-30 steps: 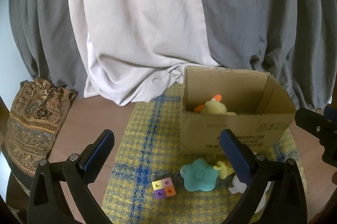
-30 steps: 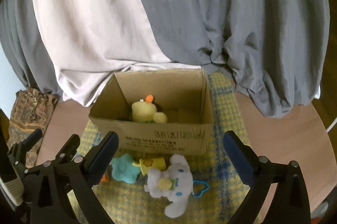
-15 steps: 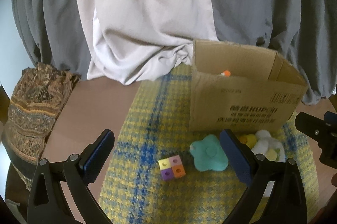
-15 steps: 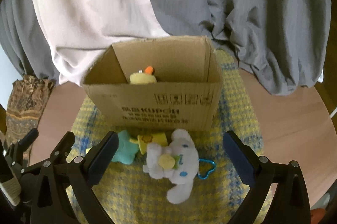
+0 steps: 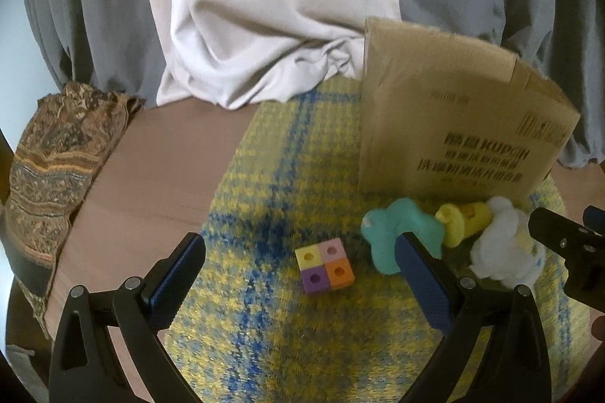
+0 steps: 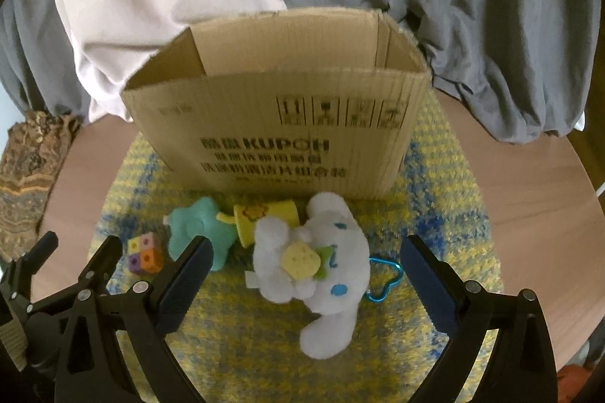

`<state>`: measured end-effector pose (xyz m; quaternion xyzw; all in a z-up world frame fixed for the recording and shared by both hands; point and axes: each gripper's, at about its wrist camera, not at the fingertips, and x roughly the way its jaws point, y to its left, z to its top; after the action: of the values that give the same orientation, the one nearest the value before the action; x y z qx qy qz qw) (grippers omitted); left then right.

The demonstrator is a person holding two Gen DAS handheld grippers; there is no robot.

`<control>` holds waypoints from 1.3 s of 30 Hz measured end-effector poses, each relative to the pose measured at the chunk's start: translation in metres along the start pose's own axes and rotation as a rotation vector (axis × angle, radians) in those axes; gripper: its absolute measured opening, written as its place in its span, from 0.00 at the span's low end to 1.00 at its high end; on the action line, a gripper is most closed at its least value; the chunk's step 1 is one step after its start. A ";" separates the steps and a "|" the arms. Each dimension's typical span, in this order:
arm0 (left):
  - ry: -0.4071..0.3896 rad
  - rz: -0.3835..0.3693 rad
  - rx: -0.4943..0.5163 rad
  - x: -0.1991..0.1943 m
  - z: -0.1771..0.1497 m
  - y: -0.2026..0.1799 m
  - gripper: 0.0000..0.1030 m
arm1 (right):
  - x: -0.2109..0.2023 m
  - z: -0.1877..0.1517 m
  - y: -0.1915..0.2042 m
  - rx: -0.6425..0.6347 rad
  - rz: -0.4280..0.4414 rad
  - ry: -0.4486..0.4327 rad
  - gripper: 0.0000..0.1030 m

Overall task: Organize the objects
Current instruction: 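Grasp the white bunny plush with the right tool while the left tool approaches the block cube, then close the left tool on the purple-yellow-orange block cube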

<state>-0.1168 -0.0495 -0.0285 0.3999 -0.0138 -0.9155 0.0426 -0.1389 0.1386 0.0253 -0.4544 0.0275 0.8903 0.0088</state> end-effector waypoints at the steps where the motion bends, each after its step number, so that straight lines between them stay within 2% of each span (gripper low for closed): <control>1: 0.007 0.001 -0.001 0.003 -0.001 0.000 0.99 | 0.004 -0.001 0.000 -0.001 -0.005 0.007 0.97; 14: 0.083 -0.022 -0.031 0.041 -0.019 0.003 0.99 | 0.042 -0.010 -0.004 0.011 -0.037 0.077 0.97; 30: 0.132 -0.017 -0.054 0.067 -0.018 0.005 0.97 | 0.070 -0.016 -0.006 0.014 -0.059 0.131 0.97; 33: 0.151 -0.024 -0.053 0.073 -0.020 0.004 0.84 | 0.079 -0.019 -0.008 0.020 -0.059 0.151 0.97; 35: 0.166 -0.044 -0.053 0.076 -0.022 0.003 0.66 | 0.082 -0.021 -0.012 0.028 -0.049 0.158 0.96; 39: 0.153 -0.057 -0.041 0.074 -0.023 -0.001 0.46 | 0.081 -0.026 -0.013 0.023 -0.034 0.144 0.87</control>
<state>-0.1505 -0.0553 -0.0984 0.4681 0.0195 -0.8831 0.0253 -0.1654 0.1493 -0.0561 -0.5177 0.0307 0.8546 0.0274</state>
